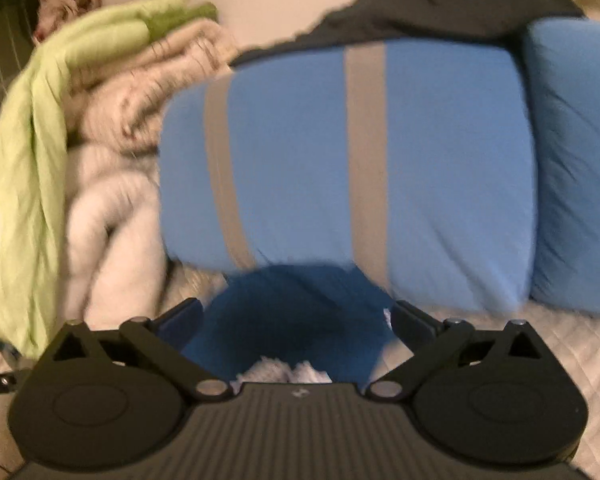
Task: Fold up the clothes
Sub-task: 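Open both tools and release the folded sweatshirt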
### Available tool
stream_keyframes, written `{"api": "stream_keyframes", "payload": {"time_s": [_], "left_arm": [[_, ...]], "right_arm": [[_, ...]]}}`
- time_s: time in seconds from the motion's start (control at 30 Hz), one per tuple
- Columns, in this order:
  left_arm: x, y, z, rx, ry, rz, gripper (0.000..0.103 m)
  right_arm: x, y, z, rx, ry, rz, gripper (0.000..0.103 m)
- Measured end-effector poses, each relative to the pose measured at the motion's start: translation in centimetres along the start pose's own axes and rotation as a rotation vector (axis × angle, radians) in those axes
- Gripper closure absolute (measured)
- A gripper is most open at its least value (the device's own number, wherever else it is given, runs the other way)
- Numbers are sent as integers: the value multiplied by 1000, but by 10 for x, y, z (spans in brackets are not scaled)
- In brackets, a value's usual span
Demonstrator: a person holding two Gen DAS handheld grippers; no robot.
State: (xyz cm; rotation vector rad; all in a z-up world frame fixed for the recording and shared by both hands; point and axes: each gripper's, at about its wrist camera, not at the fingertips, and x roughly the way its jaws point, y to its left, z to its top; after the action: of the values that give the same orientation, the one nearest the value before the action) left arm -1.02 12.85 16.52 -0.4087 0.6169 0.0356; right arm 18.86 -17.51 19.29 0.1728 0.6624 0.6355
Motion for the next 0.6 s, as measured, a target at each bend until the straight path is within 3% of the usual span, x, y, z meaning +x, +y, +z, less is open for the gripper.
{"api": "stream_keyframes", "payload": {"time_s": [0.23,0.6], "left_arm": [[-22,-31,-25,134,-8,-7,33],[-38,-67,-54,144,-16,-97,33]], "right_arm": [[-44,-16,-56,-101,85,-118,0],[-141,-39,-100,-197,78,-227,0]]}}
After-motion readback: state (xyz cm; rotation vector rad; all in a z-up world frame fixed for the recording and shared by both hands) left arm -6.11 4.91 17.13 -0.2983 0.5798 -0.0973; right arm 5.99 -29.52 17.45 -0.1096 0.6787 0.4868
